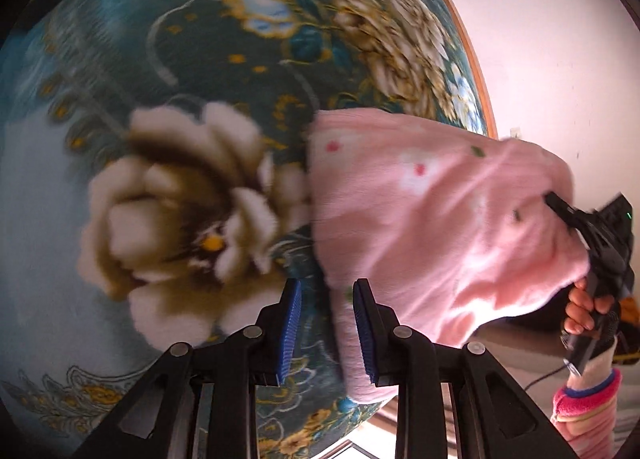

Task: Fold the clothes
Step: 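Lower the folded pants onto the bed with the right gripper and open it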

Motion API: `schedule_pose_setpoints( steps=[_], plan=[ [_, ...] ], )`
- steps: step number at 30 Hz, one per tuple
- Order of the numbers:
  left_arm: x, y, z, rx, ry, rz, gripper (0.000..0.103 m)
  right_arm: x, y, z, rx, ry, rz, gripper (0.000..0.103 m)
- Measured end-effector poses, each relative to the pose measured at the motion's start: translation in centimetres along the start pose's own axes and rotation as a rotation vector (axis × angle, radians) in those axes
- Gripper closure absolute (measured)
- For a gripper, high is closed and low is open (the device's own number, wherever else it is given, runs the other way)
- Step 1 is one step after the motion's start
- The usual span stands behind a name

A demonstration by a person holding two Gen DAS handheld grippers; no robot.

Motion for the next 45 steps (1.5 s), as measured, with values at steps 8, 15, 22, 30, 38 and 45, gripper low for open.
schedule_pose_setpoints(
  steps=[8, 15, 22, 30, 38, 45],
  plan=[
    [0.0, 2.9, -4.2, -0.035, 0.038, 0.088, 0.072, 0.7, 4.9, -11.9, 0.106, 0.226, 0.015, 0.065],
    [0.0, 3.4, -4.5, -0.044, 0.035, 0.102, 0.072, 5.4, 6.0, -14.0, 0.171, 0.217, 0.074, 0.066],
    [-0.4, 3.5, -5.5, 0.005, 0.031, 0.104, 0.071, 11.2, -1.9, -5.8, -0.105, 0.123, 0.051, 0.066],
    [-0.1, 3.8, -6.7, 0.026, 0.075, 0.127, 0.069, 13.3, -4.4, 0.7, -0.272, 0.046, 0.088, 0.057],
    [-0.4, 3.4, -6.1, 0.062, 0.020, 0.110, 0.063, 13.6, -1.0, 0.7, -0.255, 0.085, 0.235, 0.051],
    [-0.7, 3.2, -5.6, 0.085, -0.009, 0.108, 0.062, 7.3, -5.4, 0.9, -0.249, 0.198, 0.133, 0.051]
  ],
)
Point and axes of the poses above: each gripper's, at about its wrist camera, not at the fingertips, and y roughly against the way its jaws point, z to its right, x to its top, the point moved 9 cm from there along -y, roughly the way its jaws point, and after that the axes turned 1 degree about x, right-handed, at the moved point
